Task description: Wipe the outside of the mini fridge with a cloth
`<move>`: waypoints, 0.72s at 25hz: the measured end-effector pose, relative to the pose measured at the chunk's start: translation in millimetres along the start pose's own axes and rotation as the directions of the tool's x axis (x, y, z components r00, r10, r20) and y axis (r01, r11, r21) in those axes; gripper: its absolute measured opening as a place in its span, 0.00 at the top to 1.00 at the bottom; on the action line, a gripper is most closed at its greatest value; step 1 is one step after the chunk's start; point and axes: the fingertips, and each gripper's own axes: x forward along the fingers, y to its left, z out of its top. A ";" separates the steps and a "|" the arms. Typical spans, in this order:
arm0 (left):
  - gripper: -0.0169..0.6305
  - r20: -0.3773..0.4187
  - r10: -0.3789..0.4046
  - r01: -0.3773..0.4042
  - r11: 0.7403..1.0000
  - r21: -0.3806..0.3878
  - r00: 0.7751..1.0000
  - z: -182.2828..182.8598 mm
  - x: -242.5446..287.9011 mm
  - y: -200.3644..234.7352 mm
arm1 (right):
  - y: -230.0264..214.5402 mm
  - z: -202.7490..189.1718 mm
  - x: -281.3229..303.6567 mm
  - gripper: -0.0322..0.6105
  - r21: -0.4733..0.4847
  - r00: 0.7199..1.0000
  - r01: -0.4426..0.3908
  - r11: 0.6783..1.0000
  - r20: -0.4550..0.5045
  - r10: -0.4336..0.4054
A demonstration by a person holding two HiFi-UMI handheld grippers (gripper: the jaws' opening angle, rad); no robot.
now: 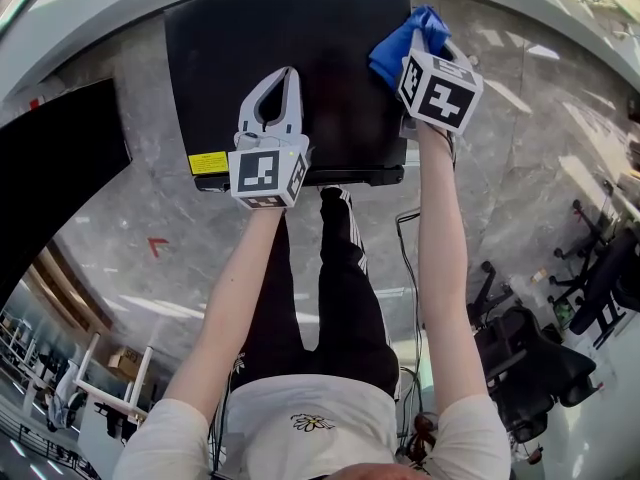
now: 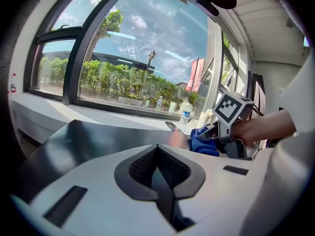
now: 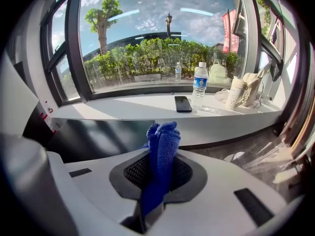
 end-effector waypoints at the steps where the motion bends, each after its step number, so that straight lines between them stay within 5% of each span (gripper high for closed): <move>1: 0.97 0.002 -0.001 0.001 1.000 0.002 1.000 1.0 -0.4 1.4 | -1.4 0.8 -0.2 0.85 0.004 1.000 0.006 1.000 0.000 -0.006; 10: 0.97 0.015 0.031 -0.031 1.000 -0.003 0.999 3.7 -20.4 38.7 | 8.9 9.2 -10.0 0.85 0.013 0.997 0.078 0.997 0.012 -0.078; 18: 0.97 0.034 0.110 -0.109 0.993 -0.042 0.993 15.6 -54.6 97.3 | 163.6 25.0 -38.7 0.85 -0.148 0.986 -0.145 0.978 0.057 0.155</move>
